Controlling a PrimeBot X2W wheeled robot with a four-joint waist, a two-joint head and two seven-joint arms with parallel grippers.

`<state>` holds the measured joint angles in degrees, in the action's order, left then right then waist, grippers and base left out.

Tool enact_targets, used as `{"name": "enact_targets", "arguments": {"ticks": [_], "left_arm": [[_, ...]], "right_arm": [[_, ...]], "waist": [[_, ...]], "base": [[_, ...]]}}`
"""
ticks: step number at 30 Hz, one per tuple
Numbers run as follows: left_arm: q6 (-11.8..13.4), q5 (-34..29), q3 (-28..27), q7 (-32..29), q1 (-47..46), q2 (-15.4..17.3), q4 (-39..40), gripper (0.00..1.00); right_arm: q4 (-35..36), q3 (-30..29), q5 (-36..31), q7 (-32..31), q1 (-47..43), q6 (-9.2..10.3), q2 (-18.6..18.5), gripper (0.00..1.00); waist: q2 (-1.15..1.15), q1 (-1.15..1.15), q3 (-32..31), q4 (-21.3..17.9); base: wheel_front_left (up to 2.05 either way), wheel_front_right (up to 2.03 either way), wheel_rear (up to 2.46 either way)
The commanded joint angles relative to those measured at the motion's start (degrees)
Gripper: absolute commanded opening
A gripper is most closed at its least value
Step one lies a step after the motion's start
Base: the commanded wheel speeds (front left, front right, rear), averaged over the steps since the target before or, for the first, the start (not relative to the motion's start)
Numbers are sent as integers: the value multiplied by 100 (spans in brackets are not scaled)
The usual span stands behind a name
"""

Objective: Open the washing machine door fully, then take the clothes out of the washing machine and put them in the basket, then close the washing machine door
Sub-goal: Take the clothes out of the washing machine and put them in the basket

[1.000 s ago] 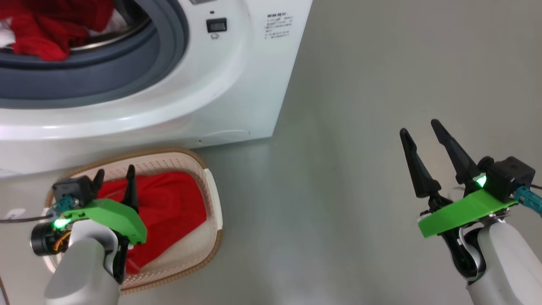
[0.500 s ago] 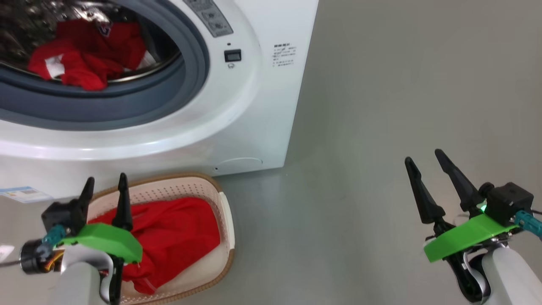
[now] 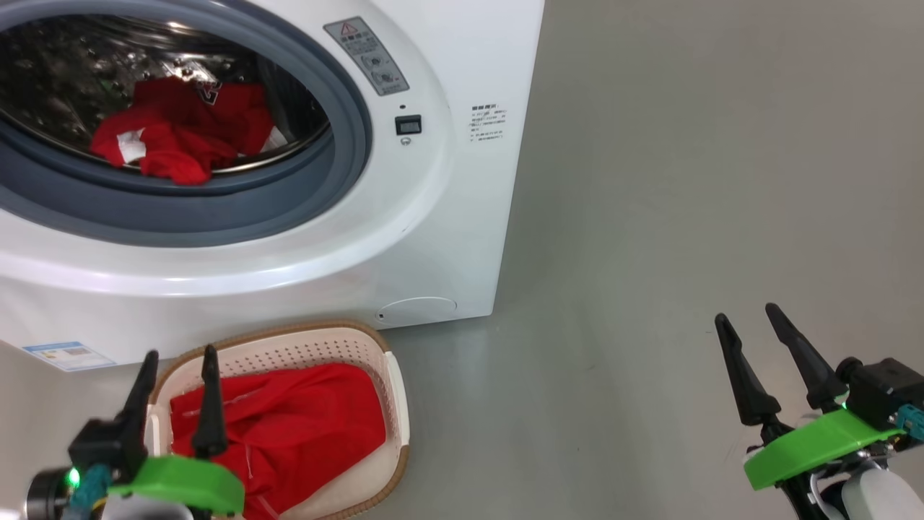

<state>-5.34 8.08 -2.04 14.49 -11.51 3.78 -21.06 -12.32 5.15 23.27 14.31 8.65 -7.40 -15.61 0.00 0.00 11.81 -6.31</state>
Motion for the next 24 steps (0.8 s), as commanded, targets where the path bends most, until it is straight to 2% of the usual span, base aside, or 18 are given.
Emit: {"name": "enact_targets", "arguments": {"ticks": [1,10,18,24], "left_arm": [[-23,-84,-203,51,44,104,199,100],[100,-55,-297,51,697,-21,1091,100],[120,-21,-268,51,747,-58,1136,100],[76,72,-208,51,559,-71,891,100]], "right_arm": [[159,85,-62,69,-74,-9,-70,100],[204,-21,-71,69,-216,-9,-24,100],[206,-44,-79,69,-200,-9,-1,100],[212,-46,-90,69,-193,-9,16,100]], "waist": [[0,0,-20,-4],[0,0,-45,2],[0,0,-31,-2],[0,0,24,46]], "base": [[0,0,0],[0,0,0],[0,0,0],[0,0,0]]}}
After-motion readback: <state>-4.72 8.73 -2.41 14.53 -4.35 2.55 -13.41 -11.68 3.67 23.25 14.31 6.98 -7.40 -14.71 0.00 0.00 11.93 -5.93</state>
